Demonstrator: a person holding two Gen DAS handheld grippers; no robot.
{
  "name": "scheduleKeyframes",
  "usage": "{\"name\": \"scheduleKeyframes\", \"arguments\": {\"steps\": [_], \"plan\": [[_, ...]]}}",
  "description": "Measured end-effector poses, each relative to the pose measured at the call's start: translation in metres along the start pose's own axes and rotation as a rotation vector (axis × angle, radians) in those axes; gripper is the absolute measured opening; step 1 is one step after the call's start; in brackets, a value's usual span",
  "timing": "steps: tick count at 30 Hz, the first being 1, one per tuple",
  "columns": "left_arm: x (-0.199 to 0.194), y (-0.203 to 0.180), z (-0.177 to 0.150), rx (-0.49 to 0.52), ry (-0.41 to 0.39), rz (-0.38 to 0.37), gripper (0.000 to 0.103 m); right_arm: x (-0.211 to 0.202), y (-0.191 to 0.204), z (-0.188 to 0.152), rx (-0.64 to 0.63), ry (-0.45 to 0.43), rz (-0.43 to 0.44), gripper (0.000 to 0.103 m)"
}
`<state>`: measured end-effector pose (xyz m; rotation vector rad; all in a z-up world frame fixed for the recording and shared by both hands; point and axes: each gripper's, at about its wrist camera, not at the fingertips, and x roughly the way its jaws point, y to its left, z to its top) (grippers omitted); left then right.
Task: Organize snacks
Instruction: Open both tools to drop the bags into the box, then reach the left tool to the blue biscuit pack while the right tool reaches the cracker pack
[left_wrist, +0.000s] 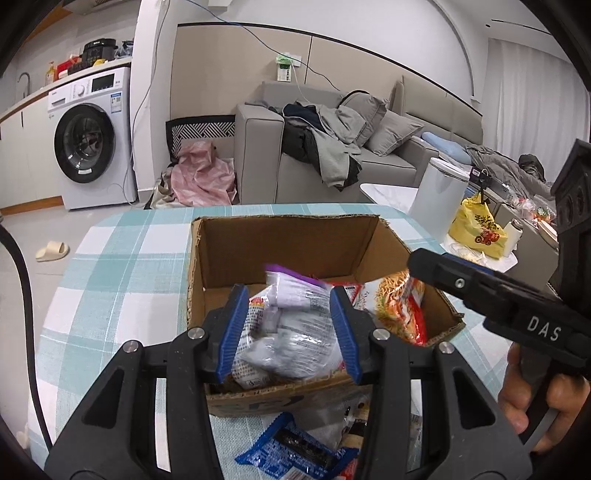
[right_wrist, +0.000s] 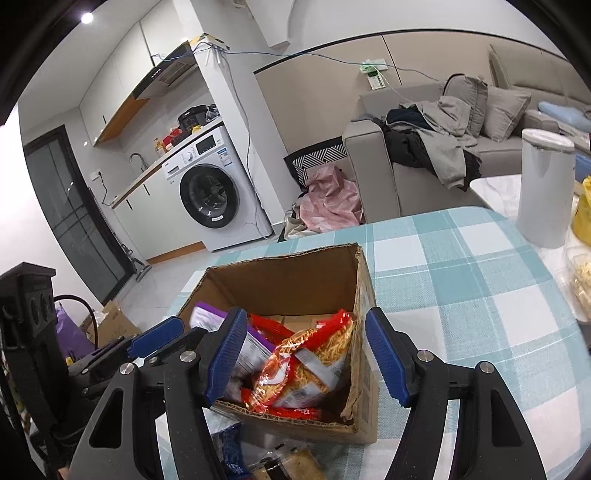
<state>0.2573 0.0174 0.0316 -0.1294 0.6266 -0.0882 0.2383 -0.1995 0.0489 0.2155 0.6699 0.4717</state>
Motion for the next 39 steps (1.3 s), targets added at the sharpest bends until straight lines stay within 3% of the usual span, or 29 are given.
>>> {"name": "scheduleKeyframes", "arguments": {"steps": [1, 2, 3, 5, 8, 10, 12, 15, 24, 39], "plan": [[-0.002, 0.001, 0.0, 0.004, 0.004, -0.002, 0.049, -0.003, 0.001, 0.0, -0.013, 0.002, -0.004, 0.068], [-0.005, 0.002, -0.001, 0.006, 0.003, -0.003, 0.059, -0.006, 0.001, 0.0, -0.022, 0.005, -0.008, 0.071], [-0.009, 0.003, -0.002, 0.006, -0.002, -0.002, 0.071, -0.01, 0.001, -0.001, -0.038, 0.013, -0.012, 0.078], [-0.019, 0.006, -0.005, 0.004, -0.021, -0.001, 0.082, -0.017, 0.0, -0.004, -0.054, 0.023, -0.011, 0.088], [-0.036, 0.009, -0.014, -0.003, -0.023, -0.011, 0.084, -0.028, 0.0, -0.011, -0.094, 0.066, 0.007, 0.1], [-0.046, 0.013, -0.021, -0.014, -0.008, -0.015, 0.09, -0.035, 0.002, -0.018, -0.121, 0.094, 0.018, 0.102], [-0.056, 0.014, -0.028, -0.017, -0.003, -0.01, 0.102, -0.043, 0.004, -0.026, -0.144, 0.112, 0.029, 0.102], [-0.072, 0.013, -0.042, -0.007, -0.02, 0.008, 0.102, -0.053, 0.007, -0.04, -0.182, 0.124, 0.027, 0.103], [-0.082, 0.004, -0.077, 0.057, 0.032, 0.052, 0.102, -0.052, 0.012, -0.07, -0.253, 0.219, 0.018, 0.103], [-0.065, 0.01, -0.077, 0.06, 0.092, 0.075, 0.102, -0.019, 0.005, -0.092, -0.276, 0.332, -0.028, 0.103]]}}
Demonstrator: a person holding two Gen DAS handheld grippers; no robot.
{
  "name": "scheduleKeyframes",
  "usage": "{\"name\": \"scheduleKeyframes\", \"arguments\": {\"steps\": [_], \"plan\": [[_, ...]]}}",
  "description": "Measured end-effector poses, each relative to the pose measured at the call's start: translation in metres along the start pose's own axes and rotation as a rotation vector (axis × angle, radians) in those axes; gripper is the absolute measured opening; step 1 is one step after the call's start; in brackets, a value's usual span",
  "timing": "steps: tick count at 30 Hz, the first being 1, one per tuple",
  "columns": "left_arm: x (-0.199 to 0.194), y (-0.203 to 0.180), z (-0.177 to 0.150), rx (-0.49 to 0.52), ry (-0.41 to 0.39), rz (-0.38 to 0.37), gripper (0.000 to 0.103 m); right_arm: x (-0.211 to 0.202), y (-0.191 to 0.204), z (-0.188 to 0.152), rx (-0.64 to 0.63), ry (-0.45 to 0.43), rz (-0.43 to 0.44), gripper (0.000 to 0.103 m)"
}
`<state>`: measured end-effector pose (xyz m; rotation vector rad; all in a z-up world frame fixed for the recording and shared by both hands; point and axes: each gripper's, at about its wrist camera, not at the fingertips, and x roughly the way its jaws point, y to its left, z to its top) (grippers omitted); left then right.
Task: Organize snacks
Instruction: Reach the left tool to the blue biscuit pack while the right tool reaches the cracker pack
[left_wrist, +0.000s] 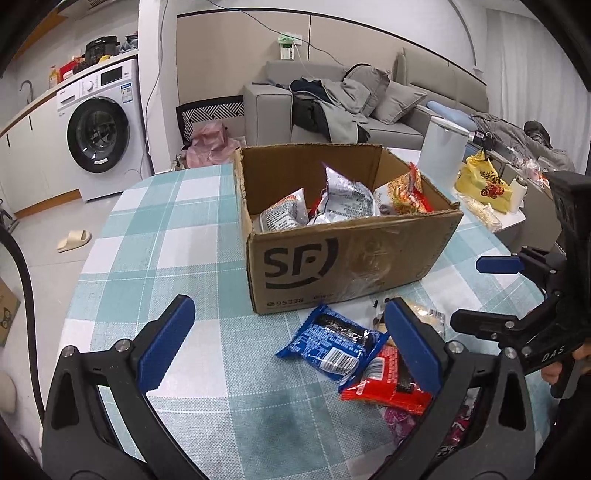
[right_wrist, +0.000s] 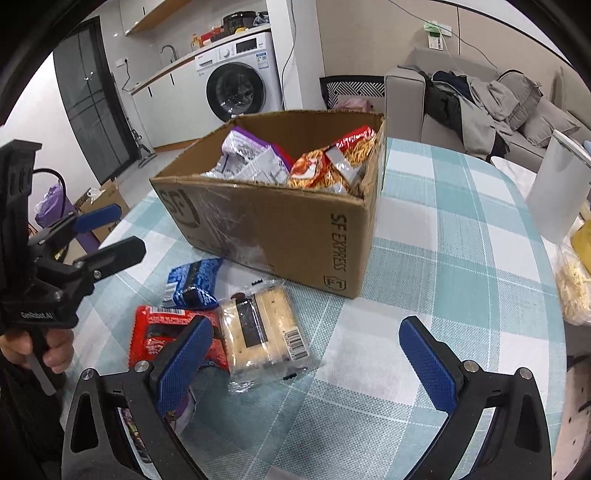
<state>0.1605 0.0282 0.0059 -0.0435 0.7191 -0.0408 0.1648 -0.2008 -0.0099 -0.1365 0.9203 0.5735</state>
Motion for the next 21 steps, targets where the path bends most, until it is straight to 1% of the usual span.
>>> {"name": "scheduleKeyframes", "arguments": {"steps": [15, 21], "plan": [[0.017, -0.002, -0.007, 0.009, 0.052, 0.01, 0.102, 0.025, 0.009, -0.01, -0.065, 0.081, -0.039, 0.103], [0.032, 0.001, -0.012, 0.002, 0.1, 0.031, 0.102, 0.036, 0.015, -0.013, -0.086, 0.105, -0.073, 0.103]]}}
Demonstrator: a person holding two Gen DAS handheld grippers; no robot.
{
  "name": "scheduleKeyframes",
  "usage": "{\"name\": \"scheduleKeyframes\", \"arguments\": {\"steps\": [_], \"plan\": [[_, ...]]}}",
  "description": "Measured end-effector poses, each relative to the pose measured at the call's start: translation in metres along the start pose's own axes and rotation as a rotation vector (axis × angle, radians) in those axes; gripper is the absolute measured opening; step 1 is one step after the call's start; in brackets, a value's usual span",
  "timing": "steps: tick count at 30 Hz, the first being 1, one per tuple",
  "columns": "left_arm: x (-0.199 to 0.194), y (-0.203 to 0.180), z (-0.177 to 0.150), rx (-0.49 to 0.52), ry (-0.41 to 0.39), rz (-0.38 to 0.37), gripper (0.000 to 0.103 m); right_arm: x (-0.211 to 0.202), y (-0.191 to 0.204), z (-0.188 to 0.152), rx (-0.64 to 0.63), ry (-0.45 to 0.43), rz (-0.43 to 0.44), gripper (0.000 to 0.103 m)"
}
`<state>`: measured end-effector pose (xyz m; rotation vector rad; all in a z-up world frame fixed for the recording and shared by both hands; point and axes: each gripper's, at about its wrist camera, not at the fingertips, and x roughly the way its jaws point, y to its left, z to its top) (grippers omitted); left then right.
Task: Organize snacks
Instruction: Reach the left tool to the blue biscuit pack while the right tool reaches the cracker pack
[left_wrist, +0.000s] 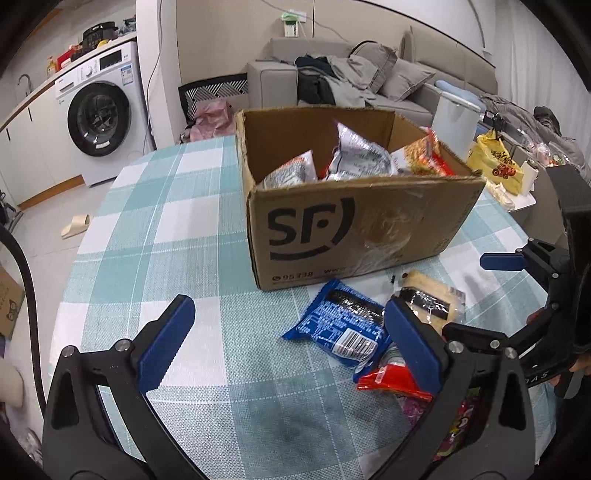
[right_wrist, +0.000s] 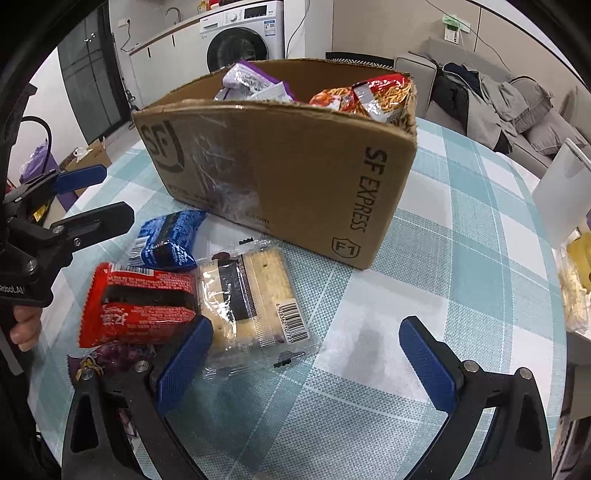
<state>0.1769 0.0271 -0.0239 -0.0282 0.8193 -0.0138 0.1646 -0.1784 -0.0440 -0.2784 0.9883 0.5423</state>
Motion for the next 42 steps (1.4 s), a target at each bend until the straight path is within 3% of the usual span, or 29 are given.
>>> {"name": "scheduleKeyframes", "arguments": {"steps": [16, 25, 27, 31, 33, 38, 42], "plan": [[0.021, 0.0, -0.007, 0.028, 0.054, 0.01, 0.102, 0.01, 0.01, 0.001, -0.012, 0.03, -0.012, 0.103], [0.03, 0.003, -0.009, 0.007, 0.07, -0.026, 0.102, 0.01, 0.012, -0.001, -0.027, 0.013, -0.014, 0.101], [0.032, 0.006, -0.008, -0.005, 0.077, -0.038, 0.102, 0.01, 0.014, 0.0, -0.031, 0.008, -0.006, 0.097], [0.034, 0.008, -0.007, -0.011, 0.084, -0.046, 0.102, 0.008, 0.018, 0.0, -0.052, -0.004, 0.037, 0.076], [0.036, 0.009, -0.006, -0.01, 0.084, -0.045, 0.102, 0.007, 0.021, -0.001, -0.07, -0.009, 0.059, 0.071], [0.037, 0.012, -0.008, -0.011, 0.087, -0.051, 0.102, 0.004, 0.02, -0.003, -0.077, -0.002, 0.07, 0.062], [0.038, 0.012, -0.007, -0.011, 0.088, -0.053, 0.102, -0.002, 0.012, -0.008, -0.062, 0.002, 0.062, 0.061]]}}
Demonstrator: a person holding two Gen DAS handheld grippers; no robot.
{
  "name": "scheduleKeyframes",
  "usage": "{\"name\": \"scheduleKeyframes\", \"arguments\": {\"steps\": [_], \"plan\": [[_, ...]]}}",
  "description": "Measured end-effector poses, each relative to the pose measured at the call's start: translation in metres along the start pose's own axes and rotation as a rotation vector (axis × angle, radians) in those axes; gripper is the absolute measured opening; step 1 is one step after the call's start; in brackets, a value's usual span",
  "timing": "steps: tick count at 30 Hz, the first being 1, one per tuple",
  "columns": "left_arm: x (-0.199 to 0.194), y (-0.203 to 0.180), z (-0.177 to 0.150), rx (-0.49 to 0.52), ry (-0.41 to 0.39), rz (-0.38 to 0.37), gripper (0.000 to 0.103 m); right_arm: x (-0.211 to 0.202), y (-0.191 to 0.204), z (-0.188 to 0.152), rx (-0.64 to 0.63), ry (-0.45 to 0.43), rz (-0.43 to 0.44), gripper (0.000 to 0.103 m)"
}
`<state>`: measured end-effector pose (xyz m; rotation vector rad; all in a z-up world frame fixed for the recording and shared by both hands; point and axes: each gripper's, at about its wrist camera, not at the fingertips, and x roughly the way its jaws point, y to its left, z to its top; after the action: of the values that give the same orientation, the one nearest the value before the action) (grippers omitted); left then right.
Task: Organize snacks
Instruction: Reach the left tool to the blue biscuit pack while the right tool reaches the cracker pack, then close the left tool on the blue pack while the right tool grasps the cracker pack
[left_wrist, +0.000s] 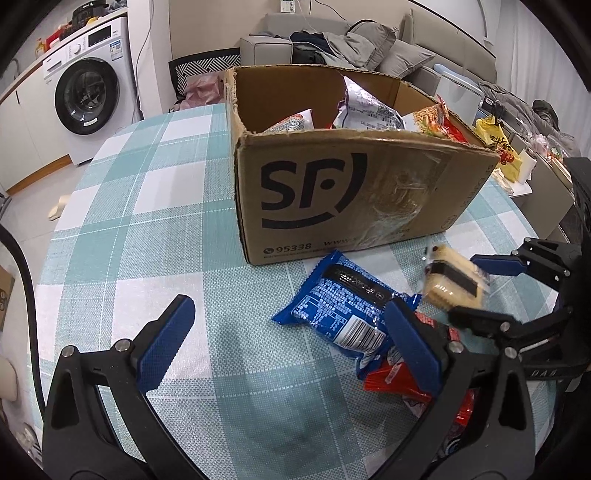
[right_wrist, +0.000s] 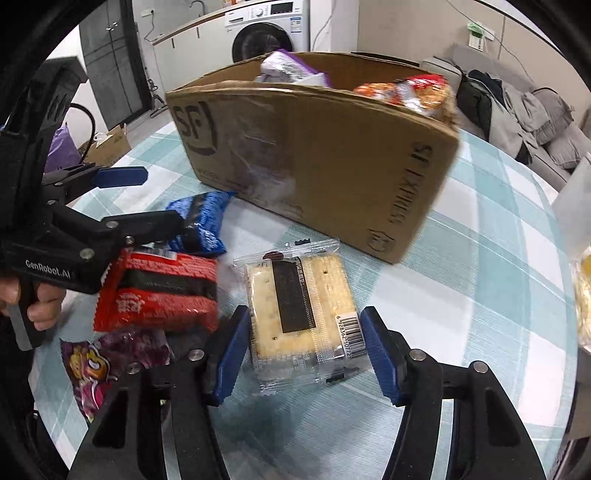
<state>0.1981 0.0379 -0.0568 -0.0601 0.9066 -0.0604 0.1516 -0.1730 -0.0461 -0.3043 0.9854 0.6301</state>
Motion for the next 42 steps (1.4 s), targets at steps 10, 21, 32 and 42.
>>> {"name": "scheduleKeyframes", "arguments": {"steps": [10, 21, 32, 42], "plan": [[0.008, -0.017, -0.005, 0.056, 0.018, -0.032, 0.102, -0.016, -0.02, -0.004, 0.057, -0.027, -0.007, 0.06], [0.027, -0.008, -0.002, -0.004, 0.037, -0.062, 0.102, -0.008, -0.016, 0.0, 0.048, -0.013, -0.005, 0.058], [0.021, -0.017, -0.005, 0.072, 0.018, -0.131, 0.05, -0.008, -0.017, -0.002, 0.053, -0.019, -0.001, 0.058], [-0.003, -0.021, -0.004, 0.077, -0.025, -0.16, 0.046, -0.018, -0.017, 0.0, 0.064, -0.051, 0.017, 0.058]]}}
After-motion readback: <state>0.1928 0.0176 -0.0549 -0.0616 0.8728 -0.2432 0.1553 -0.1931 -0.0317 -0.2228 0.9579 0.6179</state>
